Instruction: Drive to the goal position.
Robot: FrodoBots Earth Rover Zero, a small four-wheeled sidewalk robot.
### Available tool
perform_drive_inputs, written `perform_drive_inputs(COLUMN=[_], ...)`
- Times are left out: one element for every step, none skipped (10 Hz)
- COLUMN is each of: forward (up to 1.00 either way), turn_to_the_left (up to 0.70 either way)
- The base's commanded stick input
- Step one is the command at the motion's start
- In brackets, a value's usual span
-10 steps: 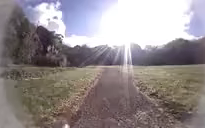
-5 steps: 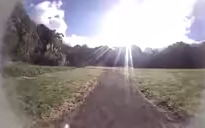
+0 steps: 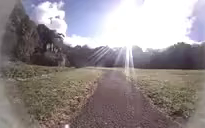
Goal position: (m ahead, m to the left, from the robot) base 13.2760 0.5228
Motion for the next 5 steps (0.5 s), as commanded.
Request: perform_drive_inputs(forward=[0.70,0.70,0.70,0.70,0.70], turn_to_the_left=[0.00,0.00,0.00,0.00,0.00])
